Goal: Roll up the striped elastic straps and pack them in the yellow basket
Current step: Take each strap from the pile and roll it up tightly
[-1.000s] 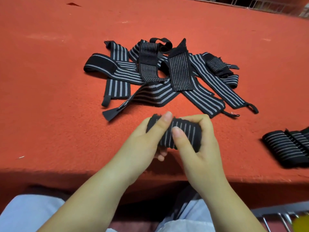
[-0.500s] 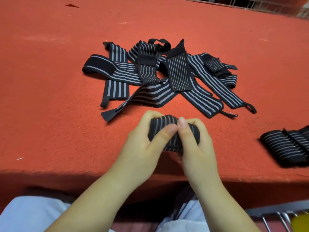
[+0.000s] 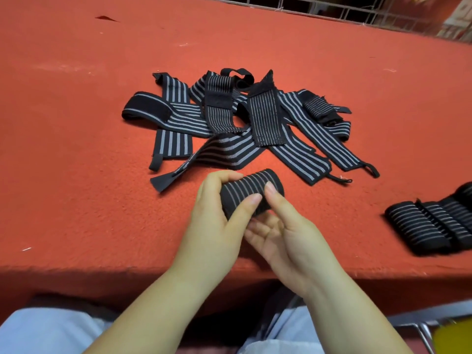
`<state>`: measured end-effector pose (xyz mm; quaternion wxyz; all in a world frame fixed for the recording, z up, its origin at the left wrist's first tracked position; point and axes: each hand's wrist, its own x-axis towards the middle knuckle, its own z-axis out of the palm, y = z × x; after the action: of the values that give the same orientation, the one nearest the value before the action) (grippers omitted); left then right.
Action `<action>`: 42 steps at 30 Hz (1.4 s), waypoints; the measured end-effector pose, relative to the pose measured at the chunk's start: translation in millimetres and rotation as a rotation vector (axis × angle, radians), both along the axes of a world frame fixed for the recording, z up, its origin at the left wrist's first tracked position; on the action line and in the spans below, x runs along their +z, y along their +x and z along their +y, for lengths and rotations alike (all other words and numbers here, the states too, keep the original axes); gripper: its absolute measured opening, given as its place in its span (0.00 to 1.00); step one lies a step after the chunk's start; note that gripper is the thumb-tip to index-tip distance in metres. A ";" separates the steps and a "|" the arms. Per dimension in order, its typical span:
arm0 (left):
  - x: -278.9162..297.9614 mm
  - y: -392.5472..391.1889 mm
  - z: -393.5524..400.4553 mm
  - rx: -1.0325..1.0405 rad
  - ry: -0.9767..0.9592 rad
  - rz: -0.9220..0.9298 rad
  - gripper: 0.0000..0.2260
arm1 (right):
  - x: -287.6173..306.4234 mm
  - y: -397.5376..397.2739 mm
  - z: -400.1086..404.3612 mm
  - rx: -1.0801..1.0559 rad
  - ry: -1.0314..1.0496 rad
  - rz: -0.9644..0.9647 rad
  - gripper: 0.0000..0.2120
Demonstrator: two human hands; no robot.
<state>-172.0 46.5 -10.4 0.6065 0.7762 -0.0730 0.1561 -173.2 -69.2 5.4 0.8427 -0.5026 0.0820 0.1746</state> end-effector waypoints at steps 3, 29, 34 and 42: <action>0.4 1.1 1.8 0.077 0.249 -0.172 0.12 | 5.5 -5.7 7.1 0.130 -0.037 0.062 0.15; 57.5 42.0 -209.5 -0.397 -0.531 0.830 0.17 | 108.7 59.6 -237.4 0.277 -1.321 0.084 0.07; 70.5 47.3 -264.7 -0.553 -0.642 0.970 0.17 | 123.7 52.1 -294.7 0.113 -1.482 0.111 0.07; 55.9 48.9 -308.2 -0.573 -0.600 1.098 0.14 | 98.3 44.6 -319.7 0.227 -1.985 0.078 0.12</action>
<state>-123.0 -261.7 45.5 0.7618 0.4914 0.0888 -0.4127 -128.6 -388.9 103.6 0.0163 -0.9777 0.1699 0.1227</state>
